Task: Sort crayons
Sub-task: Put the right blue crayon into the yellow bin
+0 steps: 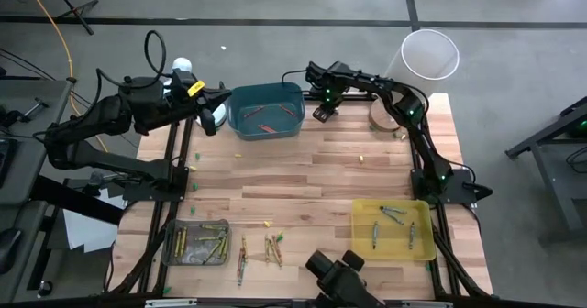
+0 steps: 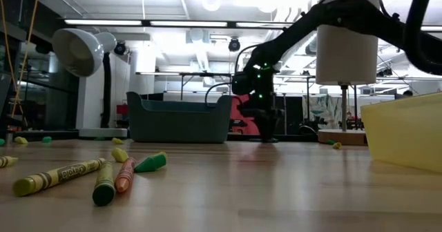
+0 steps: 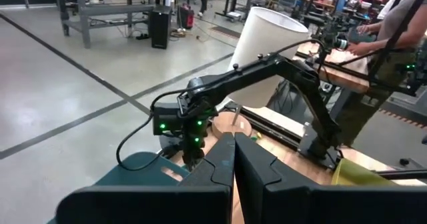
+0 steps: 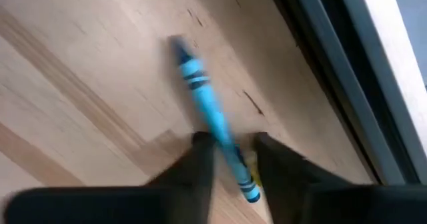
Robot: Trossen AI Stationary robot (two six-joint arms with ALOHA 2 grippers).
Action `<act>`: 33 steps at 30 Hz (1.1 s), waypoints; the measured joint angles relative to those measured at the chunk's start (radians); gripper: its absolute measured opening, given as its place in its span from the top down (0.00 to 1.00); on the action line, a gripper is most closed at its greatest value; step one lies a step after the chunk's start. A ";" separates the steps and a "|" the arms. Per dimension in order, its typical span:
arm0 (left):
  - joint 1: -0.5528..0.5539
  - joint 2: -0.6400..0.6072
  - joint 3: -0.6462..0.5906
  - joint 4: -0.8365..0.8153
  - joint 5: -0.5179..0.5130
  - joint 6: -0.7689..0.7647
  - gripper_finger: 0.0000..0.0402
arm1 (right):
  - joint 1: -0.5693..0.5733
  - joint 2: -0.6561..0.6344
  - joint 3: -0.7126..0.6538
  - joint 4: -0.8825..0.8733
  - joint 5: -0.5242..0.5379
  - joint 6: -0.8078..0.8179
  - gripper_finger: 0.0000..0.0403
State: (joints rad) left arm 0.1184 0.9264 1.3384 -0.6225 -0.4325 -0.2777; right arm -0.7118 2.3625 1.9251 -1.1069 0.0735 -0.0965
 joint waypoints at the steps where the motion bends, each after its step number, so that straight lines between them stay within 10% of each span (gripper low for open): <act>1: 0.000 0.000 0.000 0.003 -0.003 0.004 1.00 | -0.001 0.001 0.000 -0.004 0.002 -0.002 0.83; 4: 0.000 -0.009 0.000 0.032 -0.032 0.036 1.00 | 0.000 -0.012 -0.002 -0.016 -0.028 0.006 0.96; 21: 0.000 -0.056 0.001 0.072 -0.047 0.118 1.00 | 0.199 -0.458 -0.022 0.132 -0.198 0.213 1.00; 33: -0.005 -0.046 -0.009 0.057 0.112 0.046 1.00 | 0.684 -0.974 -0.715 0.529 0.052 0.743 1.00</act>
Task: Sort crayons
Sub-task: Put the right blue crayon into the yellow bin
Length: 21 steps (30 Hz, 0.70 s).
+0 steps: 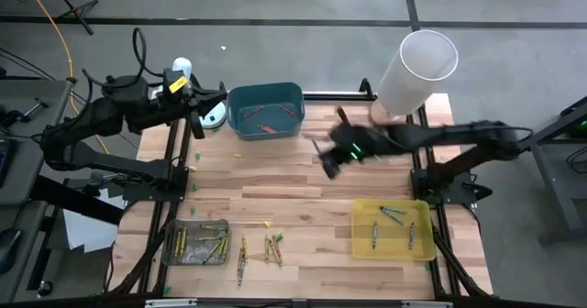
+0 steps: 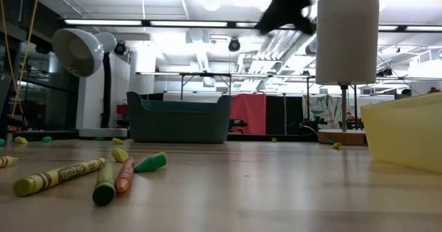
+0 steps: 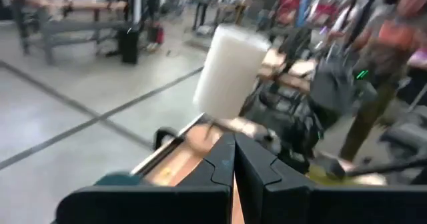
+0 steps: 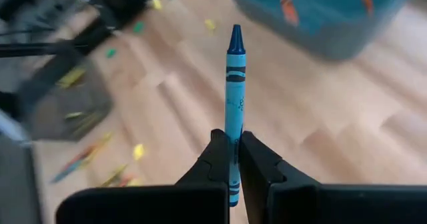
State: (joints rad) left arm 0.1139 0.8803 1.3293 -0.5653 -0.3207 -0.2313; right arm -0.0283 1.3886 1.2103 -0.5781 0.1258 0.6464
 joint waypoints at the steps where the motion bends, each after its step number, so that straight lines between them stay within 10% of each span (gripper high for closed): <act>1: -0.003 0.002 -0.020 0.049 0.011 -0.002 1.00 | 0.056 -0.051 -0.054 0.020 0.041 0.055 1.00; 12: -0.090 0.071 -0.359 0.591 0.073 -0.270 1.00 | 0.762 -0.292 -0.347 0.021 0.312 0.661 1.00; 21: -0.298 0.206 -0.408 0.671 -0.022 -0.444 1.00 | 0.993 -0.118 -0.376 -0.232 0.153 1.119 1.00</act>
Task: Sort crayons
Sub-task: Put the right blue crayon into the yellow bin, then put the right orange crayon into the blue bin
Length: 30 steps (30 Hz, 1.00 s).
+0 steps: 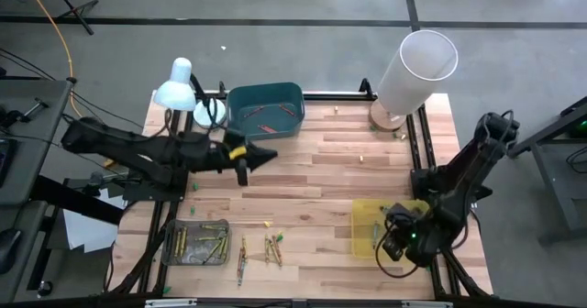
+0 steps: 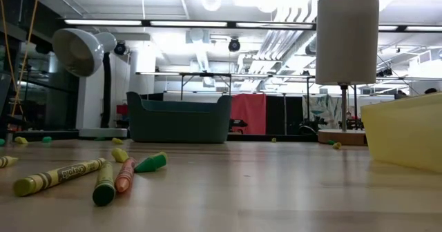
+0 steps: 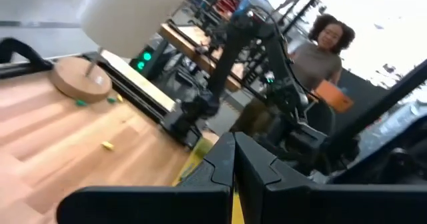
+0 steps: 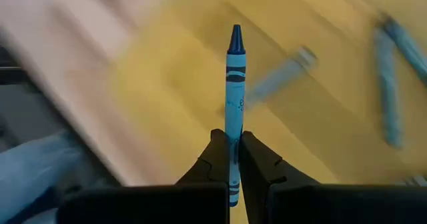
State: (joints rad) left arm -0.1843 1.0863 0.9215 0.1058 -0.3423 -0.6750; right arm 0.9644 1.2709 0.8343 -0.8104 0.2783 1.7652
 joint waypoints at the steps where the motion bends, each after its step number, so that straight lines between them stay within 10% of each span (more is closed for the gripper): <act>1: -0.022 0.009 0.000 0.011 -0.016 0.006 1.00 | 0.009 0.015 0.000 -0.030 -0.025 0.051 1.00; 8: -0.115 0.037 0.000 0.007 -0.027 0.023 1.00 | 0.020 0.068 0.001 -0.096 -0.082 0.200 0.92; 19: -0.291 -0.069 0.000 -0.179 0.004 0.022 1.00 | -0.036 0.047 0.002 -0.111 -0.174 0.245 0.52; 23: -0.344 -0.123 0.000 -0.275 -0.025 0.024 1.00 | -0.063 0.014 0.053 0.016 -0.017 0.240 0.49; 30: -0.413 -0.191 0.000 -0.409 -0.144 0.049 1.00 | -0.287 0.142 0.233 0.283 -0.036 -0.074 0.48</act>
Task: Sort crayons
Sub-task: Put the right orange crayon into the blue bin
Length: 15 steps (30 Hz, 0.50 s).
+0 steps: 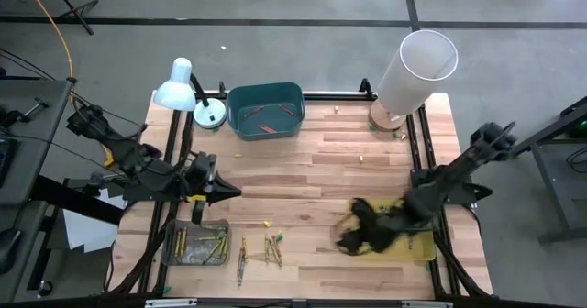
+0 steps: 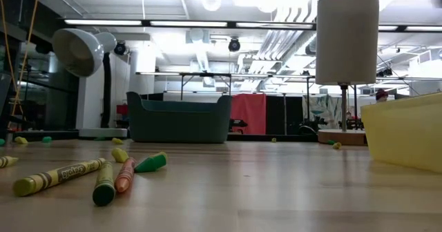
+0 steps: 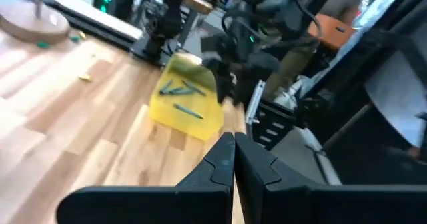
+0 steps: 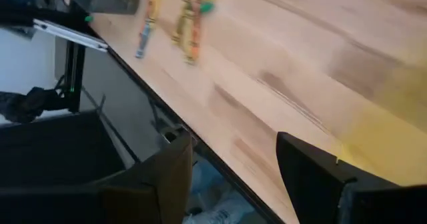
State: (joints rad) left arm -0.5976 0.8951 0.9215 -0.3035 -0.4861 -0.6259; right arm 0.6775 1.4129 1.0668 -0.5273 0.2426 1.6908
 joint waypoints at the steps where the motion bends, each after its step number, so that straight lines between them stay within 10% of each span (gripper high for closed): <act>1: -0.004 -0.007 0.000 -0.001 -0.017 0.013 1.00 | -0.038 0.047 0.049 -0.001 -0.024 -0.051 0.48; 15: -0.008 -0.096 0.000 0.002 -0.188 0.132 1.00 | -0.311 0.858 1.006 -0.447 -0.149 -0.353 0.48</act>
State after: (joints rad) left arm -0.6052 0.7987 0.9215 -0.3019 -0.6743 -0.4938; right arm 0.3667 2.2706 2.0726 -0.9744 0.0933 1.3377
